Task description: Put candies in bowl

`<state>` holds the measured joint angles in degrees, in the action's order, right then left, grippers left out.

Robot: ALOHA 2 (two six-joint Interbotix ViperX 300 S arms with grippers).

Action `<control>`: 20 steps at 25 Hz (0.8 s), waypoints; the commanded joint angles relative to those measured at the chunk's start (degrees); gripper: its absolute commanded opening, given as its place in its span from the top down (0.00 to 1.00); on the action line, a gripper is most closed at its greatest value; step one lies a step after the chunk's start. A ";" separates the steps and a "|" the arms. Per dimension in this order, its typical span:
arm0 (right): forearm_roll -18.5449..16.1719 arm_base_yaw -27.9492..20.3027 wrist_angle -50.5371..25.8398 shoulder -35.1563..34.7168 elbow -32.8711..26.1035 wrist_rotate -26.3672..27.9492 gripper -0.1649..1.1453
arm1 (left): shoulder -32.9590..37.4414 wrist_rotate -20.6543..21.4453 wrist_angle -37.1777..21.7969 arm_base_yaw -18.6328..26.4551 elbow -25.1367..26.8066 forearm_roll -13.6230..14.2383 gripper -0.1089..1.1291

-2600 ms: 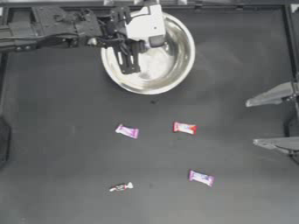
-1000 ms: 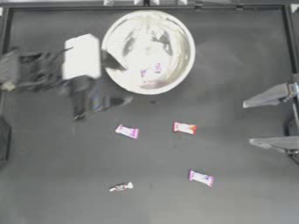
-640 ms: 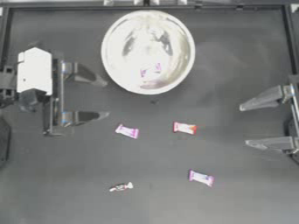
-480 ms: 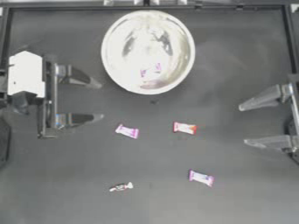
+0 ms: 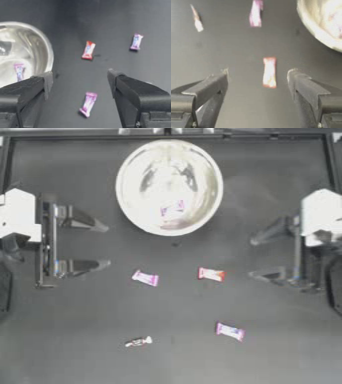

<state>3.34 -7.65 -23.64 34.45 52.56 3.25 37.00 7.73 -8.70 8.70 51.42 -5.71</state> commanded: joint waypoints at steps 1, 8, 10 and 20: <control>-0.18 -0.18 -2.37 -5.19 -5.01 -0.09 0.12 | 1.49 -0.09 0.79 -0.53 0.44 -0.09 0.13; 0.09 -0.18 -5.80 -14.15 -10.99 0.09 0.12 | 3.69 -0.26 2.55 -0.62 3.43 -0.88 0.13; 0.35 -0.18 -6.50 -16.79 -12.39 0.09 0.12 | 4.13 -0.26 2.55 -0.62 4.04 -1.23 0.13; -2.55 1.14 -9.40 -26.10 -16.87 4.39 0.12 | 4.92 -0.26 2.55 -0.62 5.19 -1.49 0.13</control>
<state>2.46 -7.21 -32.87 9.32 37.79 6.33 41.57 7.47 -6.59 8.09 57.22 -7.12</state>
